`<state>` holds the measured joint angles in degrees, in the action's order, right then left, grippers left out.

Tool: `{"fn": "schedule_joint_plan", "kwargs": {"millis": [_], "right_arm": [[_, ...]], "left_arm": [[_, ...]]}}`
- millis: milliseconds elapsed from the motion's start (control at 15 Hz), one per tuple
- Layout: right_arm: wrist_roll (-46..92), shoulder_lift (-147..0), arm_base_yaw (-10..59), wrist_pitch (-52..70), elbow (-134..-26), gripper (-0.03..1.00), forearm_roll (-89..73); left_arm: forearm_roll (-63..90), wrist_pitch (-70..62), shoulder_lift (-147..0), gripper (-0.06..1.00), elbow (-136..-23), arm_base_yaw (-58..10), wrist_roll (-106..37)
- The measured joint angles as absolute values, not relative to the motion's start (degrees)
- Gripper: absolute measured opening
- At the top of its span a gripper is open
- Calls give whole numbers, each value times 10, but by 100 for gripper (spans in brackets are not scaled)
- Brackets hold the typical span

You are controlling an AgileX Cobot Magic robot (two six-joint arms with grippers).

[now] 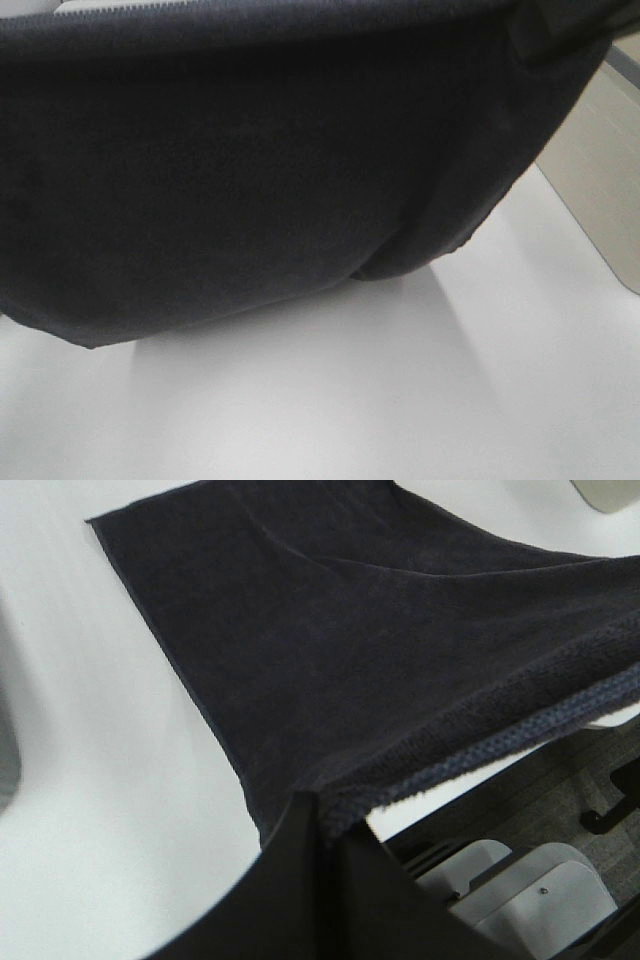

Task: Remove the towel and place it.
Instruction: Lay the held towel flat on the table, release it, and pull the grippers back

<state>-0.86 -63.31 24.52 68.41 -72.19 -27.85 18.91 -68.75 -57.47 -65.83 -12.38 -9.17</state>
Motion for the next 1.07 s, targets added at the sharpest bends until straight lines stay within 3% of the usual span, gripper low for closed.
{"fn": "schedule_joint_plan", "kwargs": {"millis": [667, 1067], "right_arm": [[-18, -669, 245, 670, -498, 2, -279], [11, -786, 245, 665, -451, 2, -274]], "left_arm": [[257, -685, -609, 0, -417, -124, -127], [262, -685, -706, 0, -405, -124, -151]]}}
